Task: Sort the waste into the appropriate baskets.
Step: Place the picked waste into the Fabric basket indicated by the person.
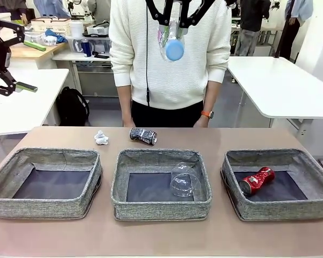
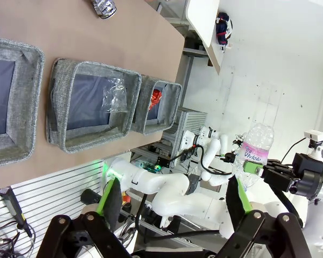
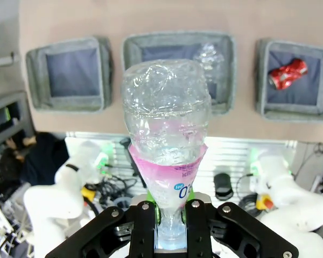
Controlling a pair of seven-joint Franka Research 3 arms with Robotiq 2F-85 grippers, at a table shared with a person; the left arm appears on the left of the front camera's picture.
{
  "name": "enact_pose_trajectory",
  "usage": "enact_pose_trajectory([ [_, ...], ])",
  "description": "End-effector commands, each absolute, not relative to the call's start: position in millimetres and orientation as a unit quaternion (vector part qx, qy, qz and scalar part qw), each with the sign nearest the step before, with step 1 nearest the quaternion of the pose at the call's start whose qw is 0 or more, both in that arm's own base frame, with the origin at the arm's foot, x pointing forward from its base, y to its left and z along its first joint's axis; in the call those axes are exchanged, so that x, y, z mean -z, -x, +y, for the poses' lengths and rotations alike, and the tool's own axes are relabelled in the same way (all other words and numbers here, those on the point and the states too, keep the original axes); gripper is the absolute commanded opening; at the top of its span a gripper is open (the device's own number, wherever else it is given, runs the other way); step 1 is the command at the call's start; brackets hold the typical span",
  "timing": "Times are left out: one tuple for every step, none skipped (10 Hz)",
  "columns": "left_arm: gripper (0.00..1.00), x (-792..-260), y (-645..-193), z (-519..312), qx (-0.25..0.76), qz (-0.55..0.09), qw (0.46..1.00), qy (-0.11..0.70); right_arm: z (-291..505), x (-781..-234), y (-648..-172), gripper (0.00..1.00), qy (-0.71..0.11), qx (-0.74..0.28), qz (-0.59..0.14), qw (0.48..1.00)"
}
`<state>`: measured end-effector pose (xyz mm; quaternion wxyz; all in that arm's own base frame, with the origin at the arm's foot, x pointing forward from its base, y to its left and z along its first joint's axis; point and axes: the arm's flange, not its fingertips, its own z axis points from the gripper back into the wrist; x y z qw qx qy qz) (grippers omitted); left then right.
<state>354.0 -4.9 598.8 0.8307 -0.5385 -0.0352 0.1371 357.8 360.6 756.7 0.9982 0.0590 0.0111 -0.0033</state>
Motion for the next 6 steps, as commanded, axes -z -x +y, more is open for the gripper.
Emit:
enact_pose_trajectory([
  [1.0, -599.6, -352.3, -3.2, -0.131, -0.033, 0.833, 0.536, 358.4, -757.9, -357.8, 0.19, -0.057, -0.002, 0.012, 0.998],
  [1.0, -599.6, -352.3, -3.2, -0.131, -0.033, 0.833, 0.536, 358.4, -757.9, -357.8, 0.19, -0.057, -0.002, 0.012, 0.998],
  [1.0, -599.6, -352.3, -3.2, -0.131, -0.033, 0.833, 0.536, 358.4, -757.9, -357.8, 0.19, -0.057, -0.002, 0.012, 0.998],
  [1.0, -599.6, -352.3, -3.2, -0.131, -0.033, 0.833, 0.536, 358.4, -757.9, -357.8, 0.19, -0.057, -0.002, 0.012, 0.998],
  [1.0, -599.6, -352.3, -3.2, -0.131, -0.033, 0.833, 0.536, 358.4, -757.9, -357.8, 0.19, -0.057, -0.002, 0.012, 0.998],
  [1.0, -599.6, -352.3, -3.2, -0.131, -0.033, 0.833, 0.536, 358.4, -757.9, -357.8, 0.19, -0.057, -0.002, 0.012, 0.998],
])
